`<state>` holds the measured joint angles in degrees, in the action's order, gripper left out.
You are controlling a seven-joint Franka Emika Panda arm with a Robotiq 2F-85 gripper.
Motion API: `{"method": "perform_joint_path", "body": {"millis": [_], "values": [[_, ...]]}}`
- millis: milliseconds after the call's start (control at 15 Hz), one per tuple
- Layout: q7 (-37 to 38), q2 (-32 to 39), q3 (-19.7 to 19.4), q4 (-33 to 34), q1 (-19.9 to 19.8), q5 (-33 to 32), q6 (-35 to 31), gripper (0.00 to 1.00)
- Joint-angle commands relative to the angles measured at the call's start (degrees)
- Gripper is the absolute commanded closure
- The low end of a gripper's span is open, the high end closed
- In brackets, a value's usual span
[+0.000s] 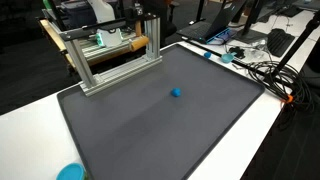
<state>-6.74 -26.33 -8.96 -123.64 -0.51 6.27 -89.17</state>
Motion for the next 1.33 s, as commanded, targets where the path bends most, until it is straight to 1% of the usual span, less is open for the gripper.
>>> {"method": "perform_joint_path", "body": {"millis": [0, 667, 733, 800, 867, 1067, 1267], "values": [[-0.4, 0.1, 0.9, 0.1, -1.2, 0.4, 0.1, 0.00], [-0.4, 0.1, 0.9, 0.1, -1.2, 0.4, 0.1, 0.00], [0.9, -1.3, 2.0, -0.8, -1.9, -2.7, -2.5, 0.00], [0.2, -2.9, 2.3, -2.3, -1.9, -3.4, -4.4, 0.00], [0.9, -5.3, 3.8, -5.3, -2.3, -6.0, -8.5, 0.00], [3.1, -9.4, 7.2, -12.2, -2.2, -11.3, -16.8, 0.00], [7.1, -11.9, 9.7, -17.1, -1.7, -12.6, -20.4, 0.00]]}}
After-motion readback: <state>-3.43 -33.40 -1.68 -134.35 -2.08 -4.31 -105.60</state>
